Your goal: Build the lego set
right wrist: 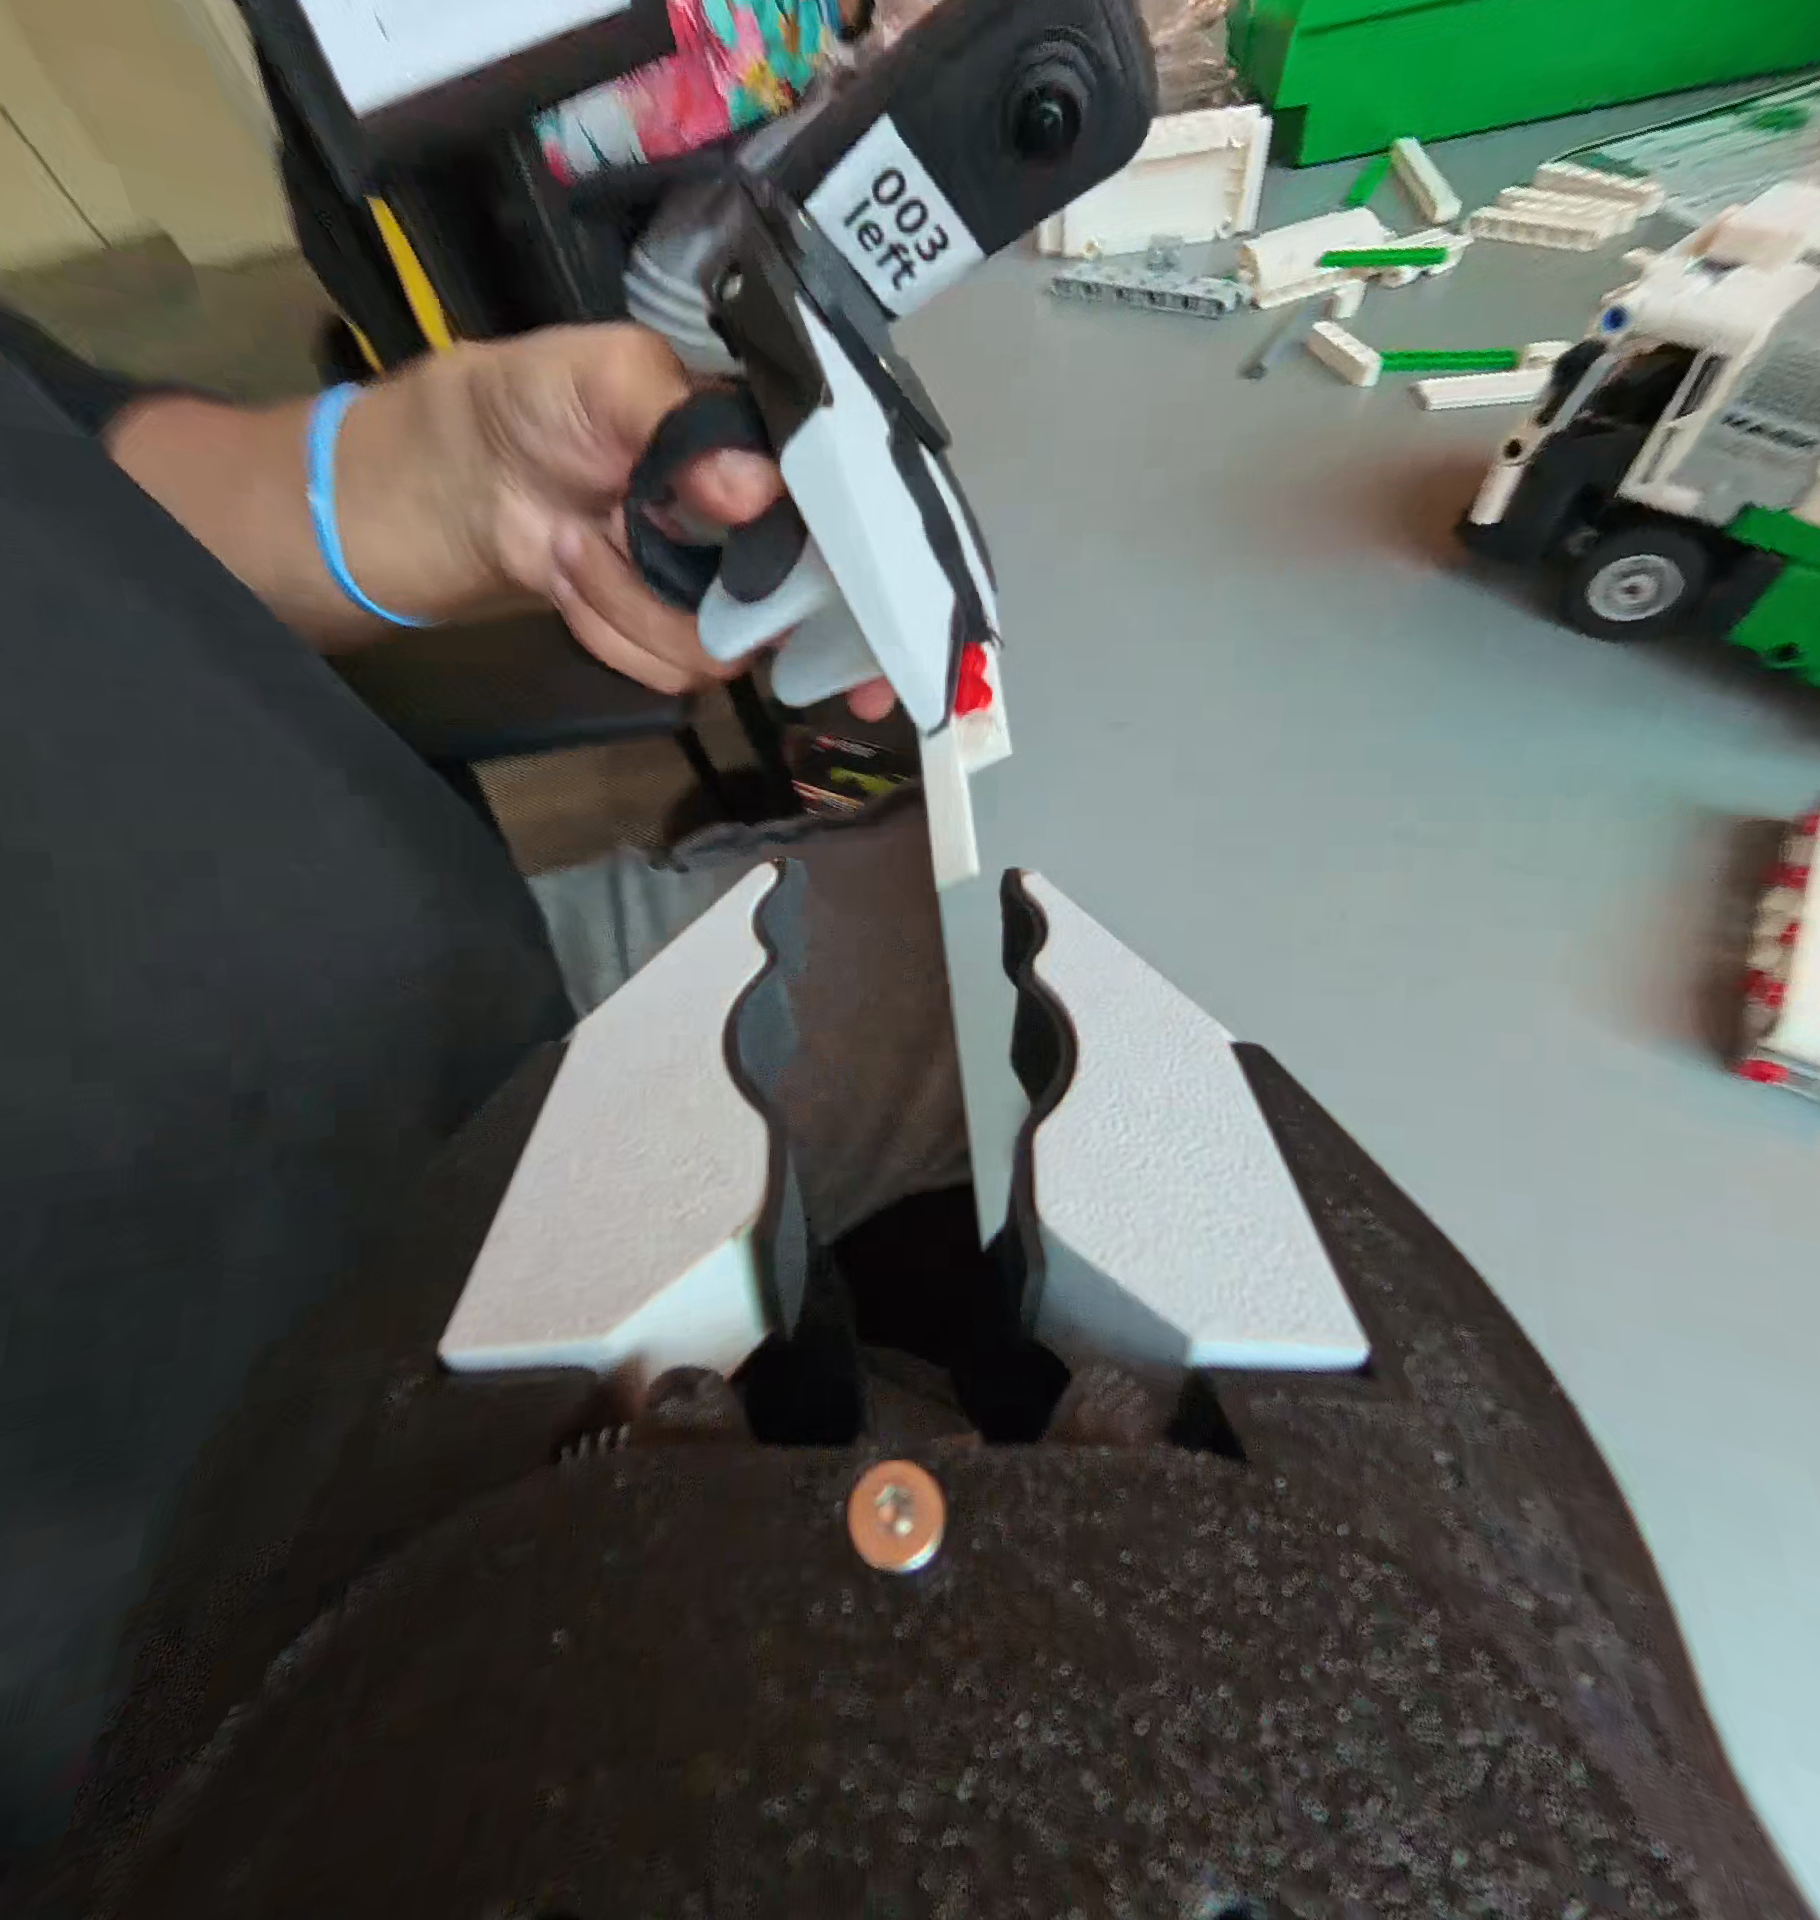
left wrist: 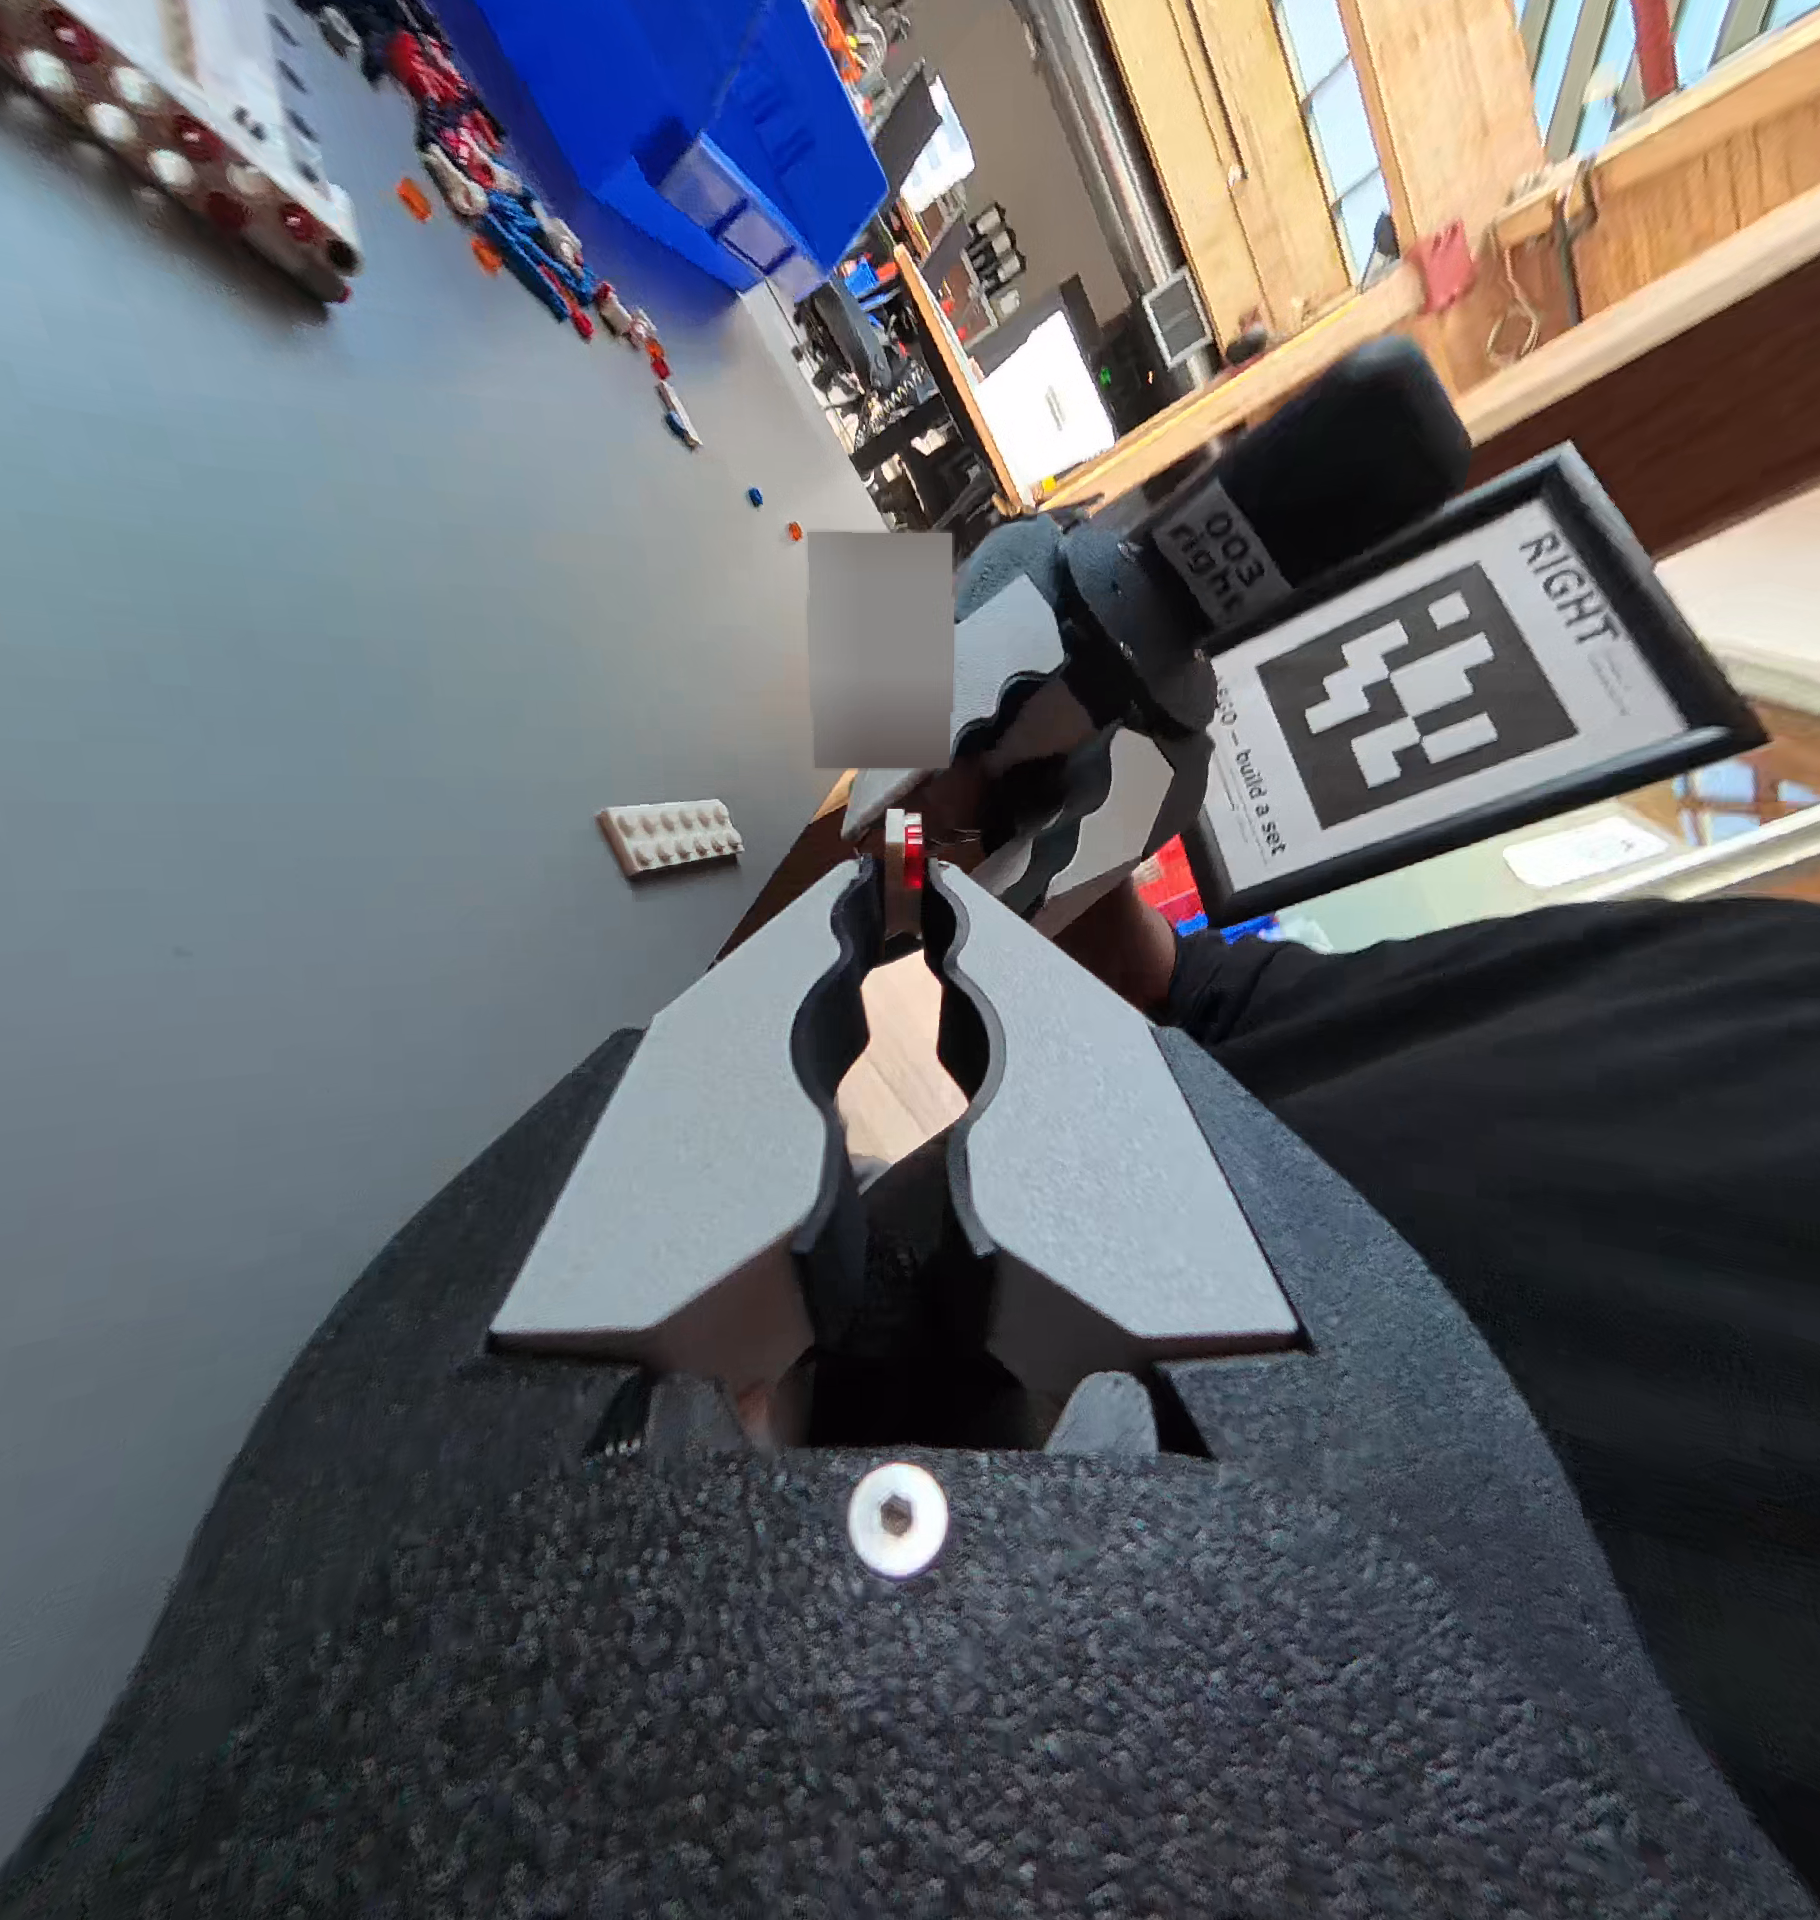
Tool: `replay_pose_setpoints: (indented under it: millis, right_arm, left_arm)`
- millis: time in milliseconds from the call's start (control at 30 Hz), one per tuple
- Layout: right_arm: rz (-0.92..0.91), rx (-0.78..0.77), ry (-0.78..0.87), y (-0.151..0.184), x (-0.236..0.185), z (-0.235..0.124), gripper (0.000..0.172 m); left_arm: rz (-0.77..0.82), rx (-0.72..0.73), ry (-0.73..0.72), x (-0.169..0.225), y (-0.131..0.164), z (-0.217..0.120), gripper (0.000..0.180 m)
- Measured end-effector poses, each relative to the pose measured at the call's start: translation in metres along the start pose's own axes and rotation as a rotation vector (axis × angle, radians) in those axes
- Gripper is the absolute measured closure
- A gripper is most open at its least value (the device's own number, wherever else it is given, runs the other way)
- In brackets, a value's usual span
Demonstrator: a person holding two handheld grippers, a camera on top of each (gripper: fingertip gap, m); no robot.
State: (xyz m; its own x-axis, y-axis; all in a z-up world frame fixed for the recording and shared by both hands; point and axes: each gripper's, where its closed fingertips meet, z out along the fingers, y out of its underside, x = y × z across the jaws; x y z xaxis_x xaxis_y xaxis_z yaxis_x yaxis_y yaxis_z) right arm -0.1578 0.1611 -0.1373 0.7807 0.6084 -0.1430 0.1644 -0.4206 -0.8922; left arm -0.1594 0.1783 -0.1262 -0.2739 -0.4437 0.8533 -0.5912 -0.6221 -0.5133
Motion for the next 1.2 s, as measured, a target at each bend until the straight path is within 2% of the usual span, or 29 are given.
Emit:
replay_pose_setpoints:
  millis: [67, 167, 267, 400, 467, 600, 633, 733, 867, 1000, 1200]
  right_arm:
    - [0.067, 0.038, -0.077, -0.004, -0.008, 0.003, 0.142]
    - [0.120, 0.066, -0.110, -0.006, -0.007, 0.001, 0.167]
    - [0.170, 0.085, -0.130, -0.008, -0.006, -0.002, 0.167]
    - [0.292, 0.094, -0.153, -0.003, -0.002, -0.001, 0.170]
    - [0.273, 0.089, -0.137, 0.001, -0.001, 0.001, 0.168]
    - [0.143, -0.026, 0.039, 0.016, 0.020, -0.002, 0.147]
    - [0.081, -0.063, 0.107, 0.021, 0.028, -0.004, 0.147]
    - [-0.142, -0.129, 0.217, 0.028, 0.029, -0.007, 0.165]
    - [-0.305, -0.149, 0.305, 0.027, 0.023, 0.000, 0.164]
    - [-0.321, -0.174, 0.403, 0.032, 0.037, -0.001, 0.158]
    - [-0.285, -0.210, 0.386, 0.036, 0.041, 0.003, 0.163]
  left_arm:
    - [0.096, -0.057, -0.004, 0.004, 0.007, 0.006, 0.175]
    - [0.168, -0.093, 0.008, 0.011, 0.011, 0.010, 0.175]
    - [0.204, -0.081, 0.002, 0.012, 0.008, 0.012, 0.175]
    - [0.293, -0.066, -0.079, 0.004, 0.007, 0.012, 0.173]
    - [0.234, -0.061, -0.076, 0.001, 0.006, 0.012, 0.175]
    - [-0.005, 0.004, -0.130, -0.024, -0.007, 0.003, 0.175]
    - [-0.065, 0.021, -0.130, -0.029, -0.010, 0.001, 0.175]
    - [-0.181, 0.010, -0.141, -0.037, -0.011, 0.003, 0.175]
    - [-0.252, -0.054, -0.157, -0.041, -0.005, 0.014, 0.175]
    - [-0.316, -0.060, -0.171, -0.047, -0.006, 0.021, 0.175]
    - [-0.352, -0.086, -0.178, -0.046, 0.000, 0.030, 0.175]
